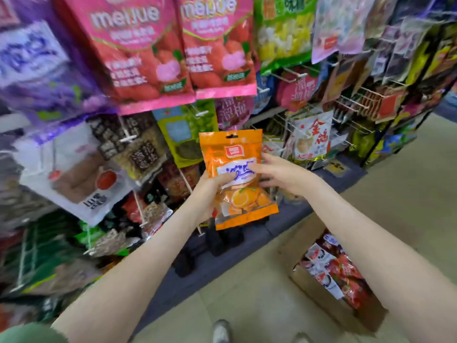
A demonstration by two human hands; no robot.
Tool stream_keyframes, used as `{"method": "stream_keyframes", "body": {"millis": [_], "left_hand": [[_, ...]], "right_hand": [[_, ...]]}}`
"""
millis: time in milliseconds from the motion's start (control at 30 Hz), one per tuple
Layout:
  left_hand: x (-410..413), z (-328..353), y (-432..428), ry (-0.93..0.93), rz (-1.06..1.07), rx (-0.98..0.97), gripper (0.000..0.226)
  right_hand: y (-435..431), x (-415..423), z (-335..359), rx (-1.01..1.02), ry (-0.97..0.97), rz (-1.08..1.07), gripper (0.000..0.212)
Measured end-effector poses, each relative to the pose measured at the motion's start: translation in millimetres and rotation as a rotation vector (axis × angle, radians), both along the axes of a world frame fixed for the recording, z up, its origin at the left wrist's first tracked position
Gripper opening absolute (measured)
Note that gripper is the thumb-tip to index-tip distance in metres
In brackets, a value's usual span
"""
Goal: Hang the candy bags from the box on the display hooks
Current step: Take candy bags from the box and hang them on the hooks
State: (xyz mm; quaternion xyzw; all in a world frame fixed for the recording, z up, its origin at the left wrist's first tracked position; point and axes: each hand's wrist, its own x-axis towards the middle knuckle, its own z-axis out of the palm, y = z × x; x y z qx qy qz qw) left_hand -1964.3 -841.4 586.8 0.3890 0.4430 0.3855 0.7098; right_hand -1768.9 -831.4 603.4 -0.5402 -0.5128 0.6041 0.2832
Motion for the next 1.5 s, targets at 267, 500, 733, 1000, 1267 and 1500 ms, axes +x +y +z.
{"method": "stream_keyframes", "body": {"millis": [267, 500, 733, 1000, 1267, 1500], "left_hand": [[-90, 70, 1, 0.011, 0.123, 0.154, 0.020], [-115, 90, -8, 0.080, 0.086, 0.347, 0.038], [-127, 134, -5, -0.010, 0.364, 0.448, 0.031], [-154, 175, -6, 0.032, 0.599, 0.536, 0.046], [-185, 201, -2, -0.011, 0.691, 0.512, 0.041], [-199, 226, 12, -0.013, 0.765, 0.534, 0.021]], "right_hand": [[17, -85, 54, 0.297, 0.173, 0.023, 0.040], [18, -94, 81, 0.395, 0.194, 0.150, 0.043], [28, -131, 129, 0.427, 0.135, 0.296, 0.072], [38, -183, 167, 0.564, 0.107, 0.300, 0.066], [48, -218, 180, 0.624, 0.112, 0.305, 0.060], [52, -223, 181, 0.696, 0.047, 0.299, 0.068]]}}
